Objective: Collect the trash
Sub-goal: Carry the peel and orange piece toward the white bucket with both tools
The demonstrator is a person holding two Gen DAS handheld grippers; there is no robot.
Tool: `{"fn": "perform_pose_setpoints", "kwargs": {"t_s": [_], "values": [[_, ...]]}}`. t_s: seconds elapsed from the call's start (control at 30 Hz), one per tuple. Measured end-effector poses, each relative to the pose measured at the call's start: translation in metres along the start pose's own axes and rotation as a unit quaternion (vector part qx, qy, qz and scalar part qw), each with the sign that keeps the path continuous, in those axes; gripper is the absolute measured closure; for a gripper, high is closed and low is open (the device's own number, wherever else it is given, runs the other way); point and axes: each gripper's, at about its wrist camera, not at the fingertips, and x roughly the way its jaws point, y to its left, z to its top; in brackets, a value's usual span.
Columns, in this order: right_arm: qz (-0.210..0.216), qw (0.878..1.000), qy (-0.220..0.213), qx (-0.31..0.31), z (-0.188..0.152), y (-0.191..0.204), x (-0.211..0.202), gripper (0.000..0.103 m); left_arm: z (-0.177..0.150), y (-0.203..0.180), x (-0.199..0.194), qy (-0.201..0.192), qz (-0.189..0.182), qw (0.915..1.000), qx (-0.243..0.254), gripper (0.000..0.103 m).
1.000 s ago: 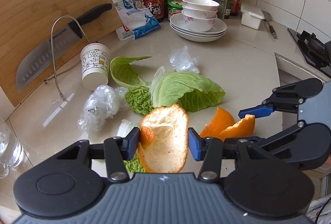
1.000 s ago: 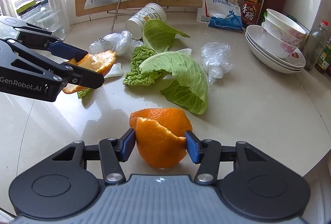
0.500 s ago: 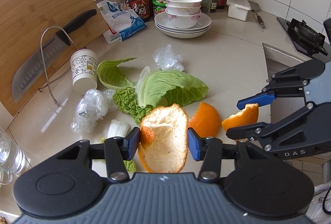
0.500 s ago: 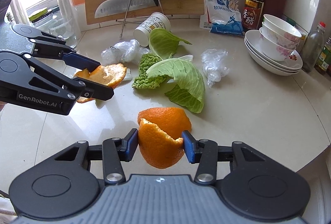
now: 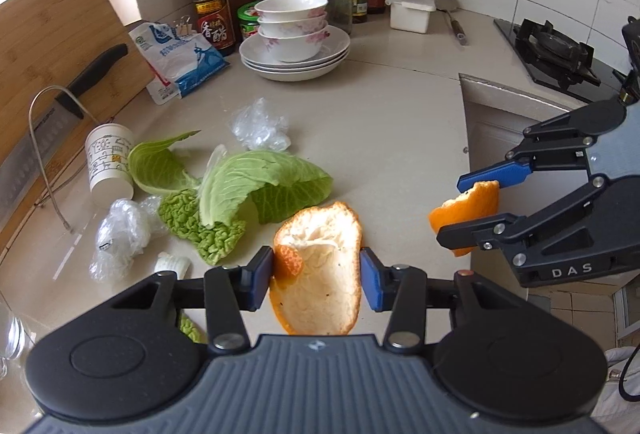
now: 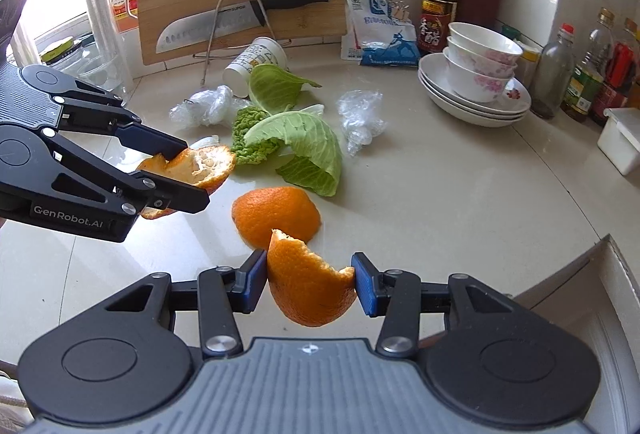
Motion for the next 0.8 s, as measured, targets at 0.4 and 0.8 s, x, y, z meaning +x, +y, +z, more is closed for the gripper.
{"fn": "perform_pose_setpoints", "kwargs": {"t_s": [0.4, 0.8], "values": [[-0.118, 0.983, 0.029, 0.134, -0.089, -0.081, -0.029, 0.052, 0.033, -0.073, 0.026, -0.009, -0.086, 0.9932, 0.078, 0.058], [-0.169, 0.955, 0.066, 0.233, -0.183, -0.147, -0.004, 0.045, 0.054, -0.151, 0.065, 0.0, -0.143, 0.98, 0.139, 0.058]]}}
